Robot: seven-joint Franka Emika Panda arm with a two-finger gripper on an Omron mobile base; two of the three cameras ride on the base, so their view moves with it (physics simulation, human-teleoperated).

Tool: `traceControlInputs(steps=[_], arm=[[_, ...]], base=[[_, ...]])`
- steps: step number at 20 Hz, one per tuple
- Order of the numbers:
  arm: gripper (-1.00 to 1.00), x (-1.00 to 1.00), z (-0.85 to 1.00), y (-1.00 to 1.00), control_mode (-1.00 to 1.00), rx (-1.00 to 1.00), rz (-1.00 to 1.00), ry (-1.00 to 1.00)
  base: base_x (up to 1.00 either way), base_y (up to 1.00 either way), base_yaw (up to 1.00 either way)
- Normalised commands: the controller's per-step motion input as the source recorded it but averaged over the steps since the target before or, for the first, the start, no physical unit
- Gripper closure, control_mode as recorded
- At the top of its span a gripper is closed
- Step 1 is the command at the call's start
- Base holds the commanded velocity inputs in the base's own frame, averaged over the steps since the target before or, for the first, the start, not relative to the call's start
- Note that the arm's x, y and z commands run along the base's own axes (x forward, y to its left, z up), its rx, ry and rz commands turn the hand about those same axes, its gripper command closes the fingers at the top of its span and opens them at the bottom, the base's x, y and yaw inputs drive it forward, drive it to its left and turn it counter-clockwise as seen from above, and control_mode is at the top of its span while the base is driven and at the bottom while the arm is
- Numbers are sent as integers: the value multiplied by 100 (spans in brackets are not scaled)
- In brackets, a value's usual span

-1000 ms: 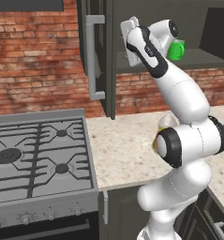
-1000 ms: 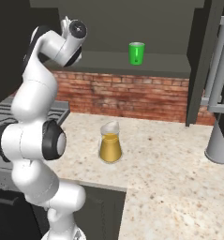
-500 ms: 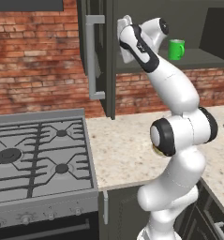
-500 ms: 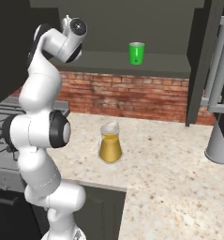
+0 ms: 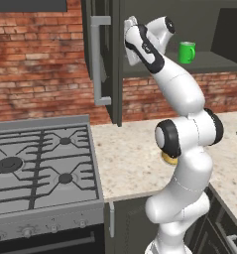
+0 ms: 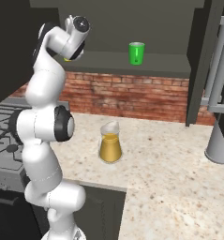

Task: There is a tray on the dining counter. Grab the cup, mug, and pitcher and place them on the tray. The pitcher may be placed next to the tray if it cannot fit the tray.

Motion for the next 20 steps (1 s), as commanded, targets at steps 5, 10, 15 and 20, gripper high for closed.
traceControlInputs(steps=[5, 10, 15, 20], arm=[[-100, 2, -1, 0, -100, 0, 0, 9], [-100, 1, -7, 2, -100, 0, 0, 3], [-100, 0, -22, 4, -100, 0, 0, 0], [-100, 0, -24, 1, -100, 0, 0, 0]], base=[[0, 0, 0], [0, 0, 0], [0, 0, 0], [0, 0, 0]])
